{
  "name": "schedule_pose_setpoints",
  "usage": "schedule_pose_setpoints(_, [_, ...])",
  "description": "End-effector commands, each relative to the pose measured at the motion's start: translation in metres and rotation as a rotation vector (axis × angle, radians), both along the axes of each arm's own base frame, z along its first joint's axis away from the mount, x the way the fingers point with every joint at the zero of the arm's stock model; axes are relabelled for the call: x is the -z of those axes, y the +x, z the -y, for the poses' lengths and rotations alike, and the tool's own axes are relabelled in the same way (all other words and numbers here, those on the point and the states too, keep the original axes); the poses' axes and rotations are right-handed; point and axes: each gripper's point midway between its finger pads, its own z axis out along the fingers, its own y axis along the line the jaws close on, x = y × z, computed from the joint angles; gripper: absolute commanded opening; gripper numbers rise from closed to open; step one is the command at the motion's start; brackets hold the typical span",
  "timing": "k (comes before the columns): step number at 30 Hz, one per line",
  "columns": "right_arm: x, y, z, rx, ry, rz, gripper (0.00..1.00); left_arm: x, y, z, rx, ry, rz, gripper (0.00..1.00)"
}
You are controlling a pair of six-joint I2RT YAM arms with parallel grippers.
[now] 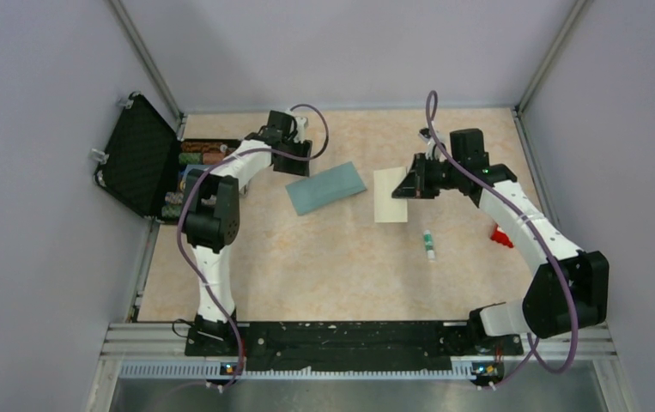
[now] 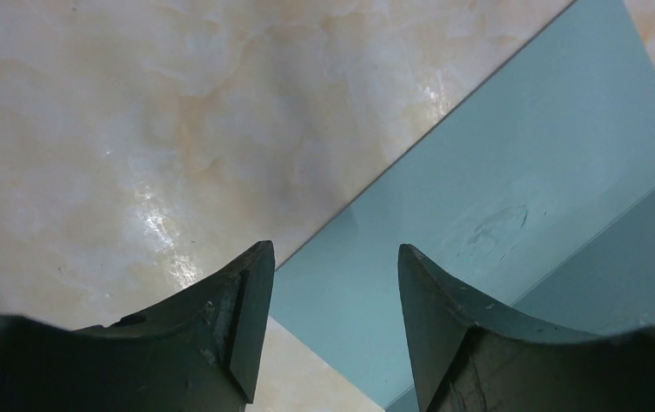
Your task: Place the letter into the envelope and seal it
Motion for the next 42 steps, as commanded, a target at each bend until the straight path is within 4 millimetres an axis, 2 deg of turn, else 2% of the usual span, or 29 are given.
schedule_pose_setpoints(1, [-0.018,0.007,-0.002,0.007,0.041,0.049,0.0,-0.004,0.004,0.004,0.099,-0.029,0.006,0.61])
schedule_pose_setpoints(4, [-0.016,0.004,-0.001,0.006,0.034,0.048,0.0,-0.001,-0.006,0.013,0.148,-0.101,-0.035,0.61])
schedule_pose_setpoints(10, [-0.014,0.004,0.0,0.012,0.03,0.05,0.0,0.007,-0.02,0.025,0.107,-0.218,-0.105,0.63])
schedule_pose_setpoints(12, [-0.015,0.005,0.001,0.013,0.03,0.053,0.0,0.009,-0.017,0.023,0.077,-0.212,-0.098,0.63])
schedule_pose_setpoints(18, [-0.016,0.005,0.001,0.011,0.027,0.056,0.0,0.001,0.012,0.008,0.017,-0.134,-0.004,0.64])
schedule_pose_setpoints(22, [-0.015,0.004,0.001,0.014,0.025,0.058,0.0,0.011,0.019,-0.006,-0.038,-0.062,0.0,0.66])
schedule_pose_setpoints(25, [-0.015,0.005,0.002,0.015,0.02,0.06,0.0,0.026,0.007,0.0,-0.025,-0.119,-0.074,0.66])
schedule_pose_setpoints(27, [-0.017,0.007,0.002,0.016,0.018,0.064,0.0,0.029,-0.007,0.015,0.021,-0.202,-0.132,0.66])
schedule_pose_setpoints(31, [-0.022,0.013,0.0,0.016,0.02,0.077,0.0,0.035,-0.03,0.029,0.05,-0.294,-0.21,0.65])
schedule_pose_setpoints(35, [-0.025,0.018,-0.002,0.017,0.03,0.079,0.0,0.029,-0.054,0.038,0.071,-0.362,-0.251,0.63])
schedule_pose_setpoints(39, [-0.026,0.024,-0.005,0.022,0.05,0.073,0.0,0.02,-0.086,0.048,0.046,-0.424,-0.29,0.61])
schedule_pose_setpoints(42, [-0.022,0.028,-0.007,0.03,0.062,0.054,0.0,-0.003,-0.116,0.065,0.075,-0.515,-0.3,0.61])
